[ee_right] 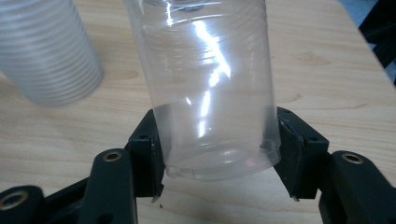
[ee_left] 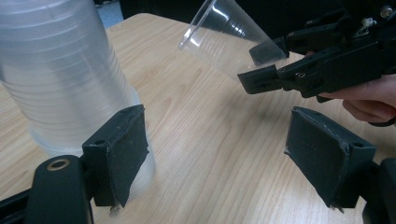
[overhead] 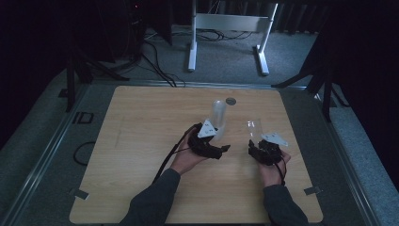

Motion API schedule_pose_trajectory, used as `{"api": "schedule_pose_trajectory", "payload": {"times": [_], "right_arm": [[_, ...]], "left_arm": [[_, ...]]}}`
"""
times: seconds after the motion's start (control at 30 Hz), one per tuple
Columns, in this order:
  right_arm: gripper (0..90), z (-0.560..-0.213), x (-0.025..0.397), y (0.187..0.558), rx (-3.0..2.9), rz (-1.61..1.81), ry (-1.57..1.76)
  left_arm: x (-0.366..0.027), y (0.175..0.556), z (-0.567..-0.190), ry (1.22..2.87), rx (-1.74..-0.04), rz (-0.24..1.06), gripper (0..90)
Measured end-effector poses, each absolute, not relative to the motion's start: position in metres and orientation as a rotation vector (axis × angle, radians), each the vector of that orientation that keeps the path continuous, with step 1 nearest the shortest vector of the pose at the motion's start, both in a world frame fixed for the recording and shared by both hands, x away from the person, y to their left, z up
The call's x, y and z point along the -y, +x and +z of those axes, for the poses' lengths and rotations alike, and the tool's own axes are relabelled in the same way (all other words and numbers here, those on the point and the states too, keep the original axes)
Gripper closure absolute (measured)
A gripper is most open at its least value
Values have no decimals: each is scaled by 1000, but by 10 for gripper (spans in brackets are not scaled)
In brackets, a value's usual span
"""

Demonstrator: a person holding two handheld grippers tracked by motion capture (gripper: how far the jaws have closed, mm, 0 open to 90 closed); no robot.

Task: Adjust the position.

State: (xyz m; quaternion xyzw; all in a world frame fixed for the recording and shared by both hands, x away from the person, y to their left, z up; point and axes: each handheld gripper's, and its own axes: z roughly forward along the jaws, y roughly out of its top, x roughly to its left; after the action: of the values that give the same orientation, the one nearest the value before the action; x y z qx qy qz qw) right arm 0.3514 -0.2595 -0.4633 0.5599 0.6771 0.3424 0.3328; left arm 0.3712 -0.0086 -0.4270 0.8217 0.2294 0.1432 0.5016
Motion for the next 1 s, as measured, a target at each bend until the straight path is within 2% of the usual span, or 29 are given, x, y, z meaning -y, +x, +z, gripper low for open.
{"api": "schedule_pose_trajectory", "payload": {"times": [1.0], "right_arm": [[422,-454,261,340,-1644,1009,1356]], "left_arm": [[30,378,-422,1958,-562,280,217]]}}
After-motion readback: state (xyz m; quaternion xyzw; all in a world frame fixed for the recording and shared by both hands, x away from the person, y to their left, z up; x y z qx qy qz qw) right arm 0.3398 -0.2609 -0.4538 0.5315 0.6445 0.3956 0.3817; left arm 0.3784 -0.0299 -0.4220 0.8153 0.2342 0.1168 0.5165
